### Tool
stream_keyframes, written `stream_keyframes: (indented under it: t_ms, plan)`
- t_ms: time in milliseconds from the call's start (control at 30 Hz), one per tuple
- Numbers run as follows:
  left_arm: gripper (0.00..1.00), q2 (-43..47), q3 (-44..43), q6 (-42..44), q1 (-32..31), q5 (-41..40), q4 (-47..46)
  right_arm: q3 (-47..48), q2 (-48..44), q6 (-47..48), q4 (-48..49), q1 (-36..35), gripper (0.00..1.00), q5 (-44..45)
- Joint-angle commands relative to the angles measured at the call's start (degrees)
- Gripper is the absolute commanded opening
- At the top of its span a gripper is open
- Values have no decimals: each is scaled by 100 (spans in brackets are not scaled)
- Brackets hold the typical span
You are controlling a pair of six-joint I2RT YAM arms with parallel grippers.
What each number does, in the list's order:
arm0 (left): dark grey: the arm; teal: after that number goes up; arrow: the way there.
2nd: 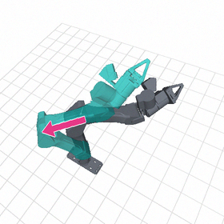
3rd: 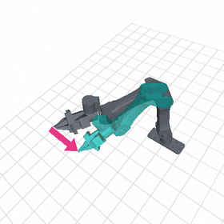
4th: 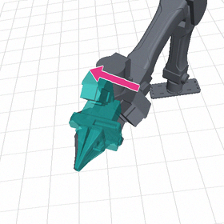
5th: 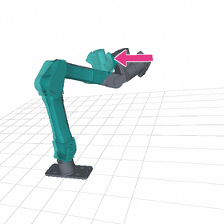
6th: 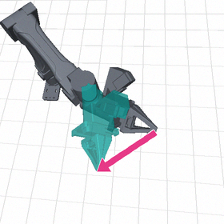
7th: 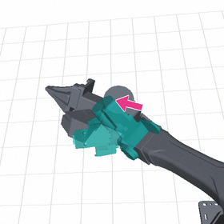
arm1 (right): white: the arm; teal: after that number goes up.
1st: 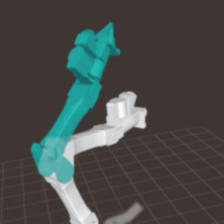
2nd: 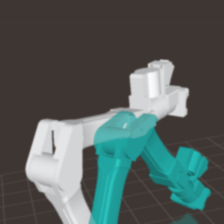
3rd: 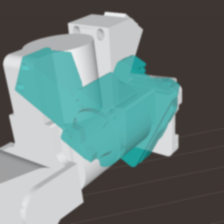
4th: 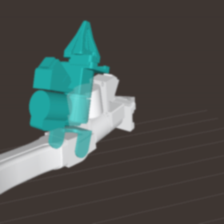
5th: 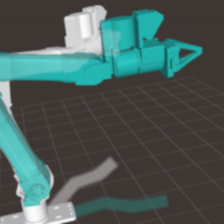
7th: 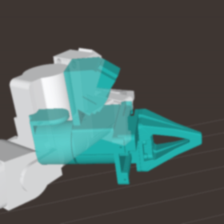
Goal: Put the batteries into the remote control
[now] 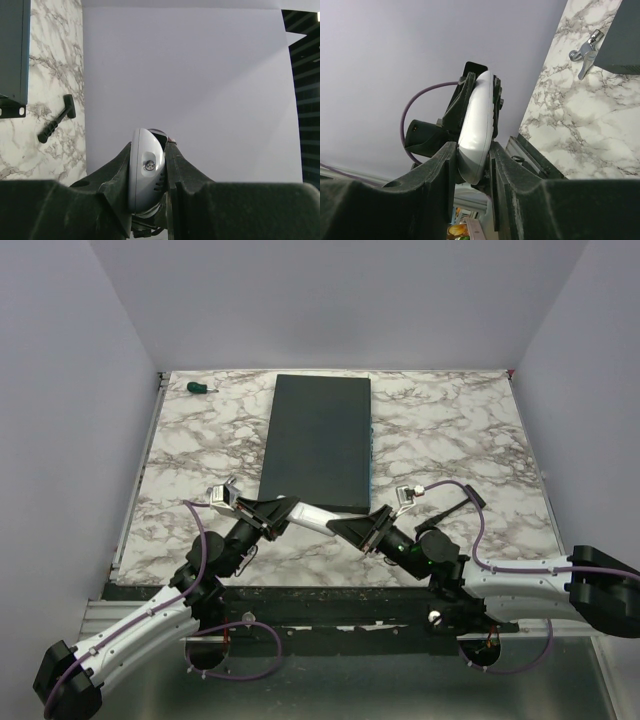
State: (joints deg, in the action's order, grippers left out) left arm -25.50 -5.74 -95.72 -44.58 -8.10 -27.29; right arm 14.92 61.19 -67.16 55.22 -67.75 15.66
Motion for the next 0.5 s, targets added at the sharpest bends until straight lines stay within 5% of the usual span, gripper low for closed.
stream_keyframes:
  t_ms: [0,367,467]
  plan:
    - [0,11,-98,175,10,255,-417,163,2,-9,-272,42,33,85]
    - [0,21,-521,1155,6,413,48,769,-291,95,-2018,41,21,424]
    - [0,55,-602,1309,10,436,188,815,-313,179,-2095,37,30,425]
